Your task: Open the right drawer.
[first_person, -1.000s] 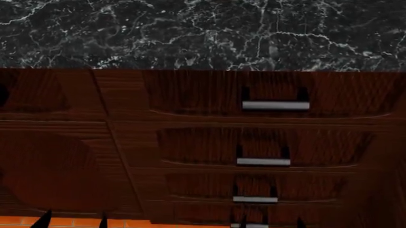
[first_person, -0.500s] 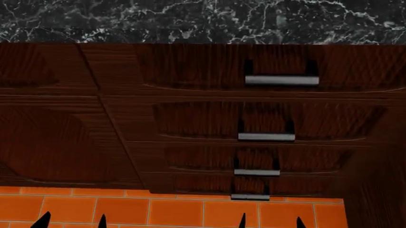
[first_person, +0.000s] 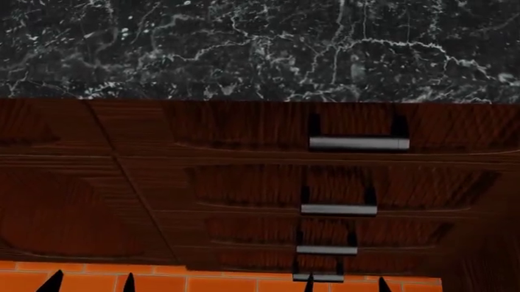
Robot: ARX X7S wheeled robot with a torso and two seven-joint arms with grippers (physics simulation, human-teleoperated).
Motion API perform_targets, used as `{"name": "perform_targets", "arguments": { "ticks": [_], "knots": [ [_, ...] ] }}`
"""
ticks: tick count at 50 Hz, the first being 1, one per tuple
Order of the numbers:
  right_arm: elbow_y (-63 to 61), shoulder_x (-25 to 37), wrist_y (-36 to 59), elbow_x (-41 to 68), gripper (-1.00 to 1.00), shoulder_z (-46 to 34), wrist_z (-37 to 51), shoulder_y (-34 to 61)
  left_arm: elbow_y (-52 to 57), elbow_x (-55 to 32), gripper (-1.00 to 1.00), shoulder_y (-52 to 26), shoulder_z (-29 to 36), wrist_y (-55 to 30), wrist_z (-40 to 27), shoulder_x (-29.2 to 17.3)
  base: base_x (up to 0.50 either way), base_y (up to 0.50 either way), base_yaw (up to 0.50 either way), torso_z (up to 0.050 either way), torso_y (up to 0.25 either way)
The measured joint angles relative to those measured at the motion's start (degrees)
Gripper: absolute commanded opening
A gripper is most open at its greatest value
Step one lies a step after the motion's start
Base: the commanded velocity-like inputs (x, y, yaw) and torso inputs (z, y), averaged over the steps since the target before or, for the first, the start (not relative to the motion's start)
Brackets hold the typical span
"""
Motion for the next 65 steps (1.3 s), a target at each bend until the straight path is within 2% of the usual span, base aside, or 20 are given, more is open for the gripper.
{"name": "perform_targets", "arguments": {
  "ticks": [13, 40, 51, 65],
  "knots": [
    [-0.16, 0.38, 0.28, 0.27, 1.00, -0.55, 0.40, 0.09, -0.07, -0.34, 1.00, -0.04, 0.33, 0.15, -0.42, -0.31, 0.16, -0.02, 0.00, 0.000, 0.000],
    [-1.10, 1.18, 1.23, -0.07, 1.00, -1.31, 2.30, 0.02, -0.05, -1.16, 1.00, -0.34, 1.06, -0.47, -1.23, -0.91, 0.00, 0.00, 0.00, 0.000, 0.000],
    [-6.71, 3.69, 12.57, -11.72, 1.00, -5.37, 6.89, 1.93, -0.31, -2.07, 1.00, -0.56, 1.34, -0.69, -0.94, -1.20, 0.00, 0.00, 0.00, 0.000, 0.000],
    [-14.80, 7.58, 29.32, -28.39, 1.00, -11.76, 8.05, 6.24, -0.32, -3.80, 1.00, -0.47, 1.09, -0.40, -0.78, -1.37, 0.00, 0.00, 0.00, 0.000, 0.000]
  ]
}}
